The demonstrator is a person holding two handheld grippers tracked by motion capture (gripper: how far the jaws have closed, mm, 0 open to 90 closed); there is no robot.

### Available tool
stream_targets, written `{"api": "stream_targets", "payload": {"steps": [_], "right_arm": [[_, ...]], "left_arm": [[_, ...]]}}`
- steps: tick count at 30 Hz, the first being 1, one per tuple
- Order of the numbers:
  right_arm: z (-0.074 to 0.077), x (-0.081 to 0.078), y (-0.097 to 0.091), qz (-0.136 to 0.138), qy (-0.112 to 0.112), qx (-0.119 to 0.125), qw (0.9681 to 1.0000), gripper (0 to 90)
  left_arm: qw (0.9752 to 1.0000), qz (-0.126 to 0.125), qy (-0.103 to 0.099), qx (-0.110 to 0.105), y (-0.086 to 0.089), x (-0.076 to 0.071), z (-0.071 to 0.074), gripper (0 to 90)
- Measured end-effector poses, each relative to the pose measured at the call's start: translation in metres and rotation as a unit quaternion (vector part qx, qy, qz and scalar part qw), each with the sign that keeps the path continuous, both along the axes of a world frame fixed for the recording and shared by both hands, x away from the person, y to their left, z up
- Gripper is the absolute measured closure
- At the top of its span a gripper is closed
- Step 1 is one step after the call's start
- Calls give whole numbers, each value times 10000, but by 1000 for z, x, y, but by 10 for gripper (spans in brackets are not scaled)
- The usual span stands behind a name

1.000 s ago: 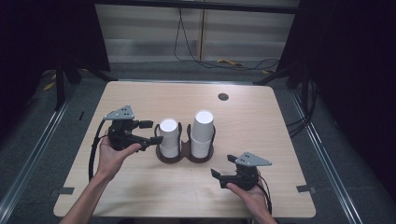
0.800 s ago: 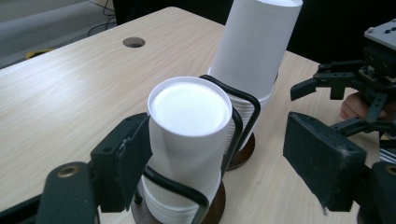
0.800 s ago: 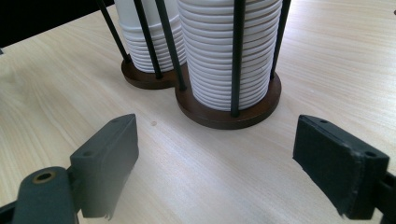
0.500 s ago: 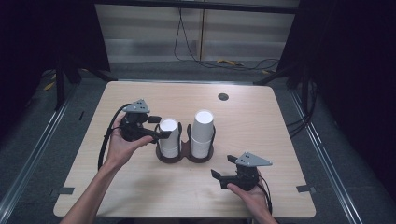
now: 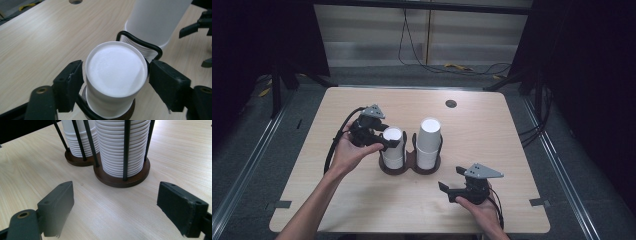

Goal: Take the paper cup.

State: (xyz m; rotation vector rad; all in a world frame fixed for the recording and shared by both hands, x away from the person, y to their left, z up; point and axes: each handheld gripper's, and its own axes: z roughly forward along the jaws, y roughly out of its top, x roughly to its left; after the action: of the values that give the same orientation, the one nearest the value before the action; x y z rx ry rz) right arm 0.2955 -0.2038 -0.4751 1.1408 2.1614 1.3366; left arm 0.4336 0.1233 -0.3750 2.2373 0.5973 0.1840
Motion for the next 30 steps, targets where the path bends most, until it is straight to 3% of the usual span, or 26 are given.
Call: {"api": "stream_targets", "payload": {"steps": [5, 9, 15, 26, 30], "right_arm": [[0, 0, 0, -33, -18, -60, 10000, 141], [1, 0, 0, -17, -8, -50, 10000, 141], [0, 0, 1, 4, 45, -74, 10000, 141], [0, -1, 2, 41, 39, -64, 10000, 141], [0, -1, 2, 36, 39, -47, 10000, 141]], "left_arm": [[9998, -11, 6, 196, -5, 2, 1, 304], [9985, -28, 102, 540, -8, 6, -1, 276], [9965, -101, 200, 803, -14, 10, -3, 267], [9947, -180, 200, 993, -21, 10, -6, 301], [9949, -186, 210, 965, -20, 10, -6, 306]]}}
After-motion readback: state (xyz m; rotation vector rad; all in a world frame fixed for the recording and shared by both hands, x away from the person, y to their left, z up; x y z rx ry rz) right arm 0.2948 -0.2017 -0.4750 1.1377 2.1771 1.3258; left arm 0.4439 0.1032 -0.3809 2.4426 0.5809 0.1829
